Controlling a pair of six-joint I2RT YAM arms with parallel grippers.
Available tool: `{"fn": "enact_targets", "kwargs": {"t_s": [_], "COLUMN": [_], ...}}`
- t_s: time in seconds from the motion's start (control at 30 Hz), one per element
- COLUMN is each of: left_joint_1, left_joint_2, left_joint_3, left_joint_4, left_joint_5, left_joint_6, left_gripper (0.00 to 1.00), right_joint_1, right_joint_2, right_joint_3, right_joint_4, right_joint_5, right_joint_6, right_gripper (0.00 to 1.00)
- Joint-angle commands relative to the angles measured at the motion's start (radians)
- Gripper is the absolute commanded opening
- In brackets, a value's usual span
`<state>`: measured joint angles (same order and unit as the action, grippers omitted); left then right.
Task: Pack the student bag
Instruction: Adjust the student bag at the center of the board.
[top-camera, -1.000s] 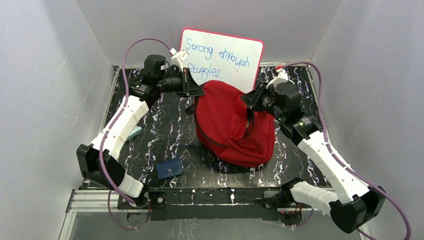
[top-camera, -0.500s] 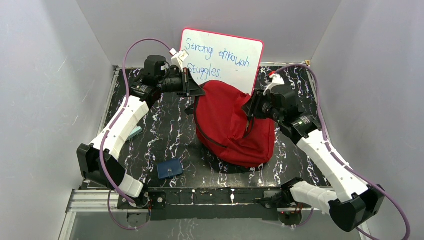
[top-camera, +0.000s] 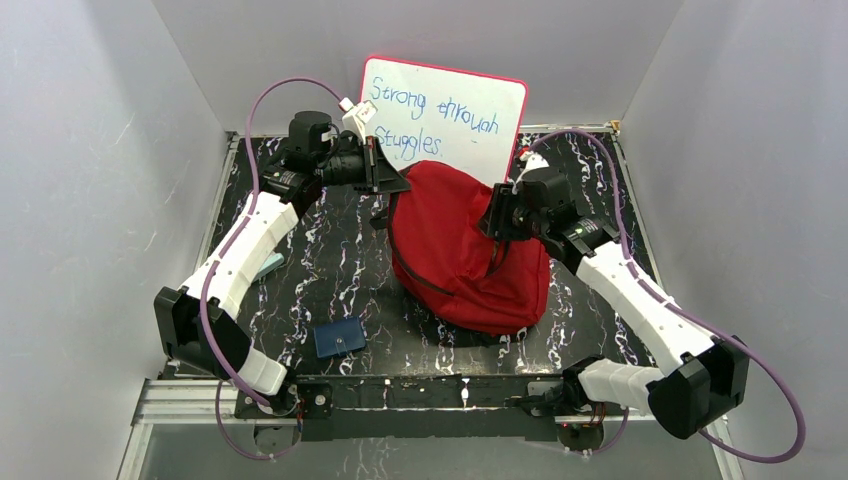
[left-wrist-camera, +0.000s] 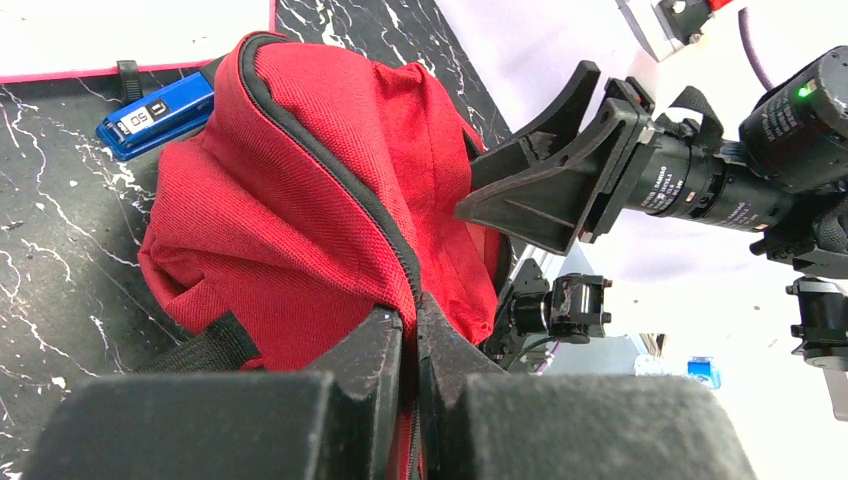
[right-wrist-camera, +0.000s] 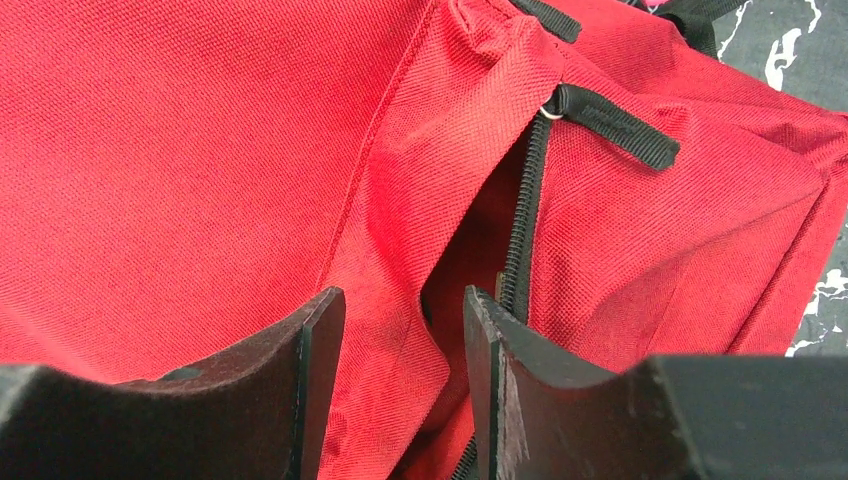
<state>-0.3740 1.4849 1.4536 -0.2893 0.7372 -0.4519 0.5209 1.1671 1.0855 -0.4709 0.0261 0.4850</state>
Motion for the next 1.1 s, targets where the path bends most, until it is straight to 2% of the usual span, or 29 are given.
{"fn": "enact_targets", "kwargs": {"t_s": [0.0,0.27,0.6,0.7,0.97,1.07], "left_joint_1": [0.006,0.006,0.006,0.006,0.006,0.006], "left_joint_2": [-0.054,-0.05,-0.047,-0.045,-0.045,-0.045], "left_joint_3": [0.025,0.023,0.026,0.025,0.022,0.021], "left_joint_4": [0.106,0.114,0.123,0.126,0.128,0.128], "left_joint_5": [0.063,0.069,0.083,0.087,0.091,0.091], "left_joint_6": [-0.013,-0.019,-0.029,-0.03,-0.031,-0.031], "left_gripper": [0.0,0.0,0.0,0.0,0.0,0.0], "right_joint_1": [-0.003,-0.002,-0.003,-0.003,-0.004,-0.003], "right_joint_2": [0.001,-0.026,-0.021,-0.028,-0.058,-0.058], "right_joint_3": [0.023,-0.026,-0.045,-0.05,-0.039,-0.023], "right_joint_4": [0.013,0.038,0.041,0.047,0.107,0.122], "right_joint_5": [-0.018,-0.141,-0.179,-0.166,-0.144,-0.142], "right_joint_6": [-0.019,0.01,0.019,0.023,0.041,0.056], "right_gripper": [0.56,0.57,0.55,0.47,0.1,0.03]}}
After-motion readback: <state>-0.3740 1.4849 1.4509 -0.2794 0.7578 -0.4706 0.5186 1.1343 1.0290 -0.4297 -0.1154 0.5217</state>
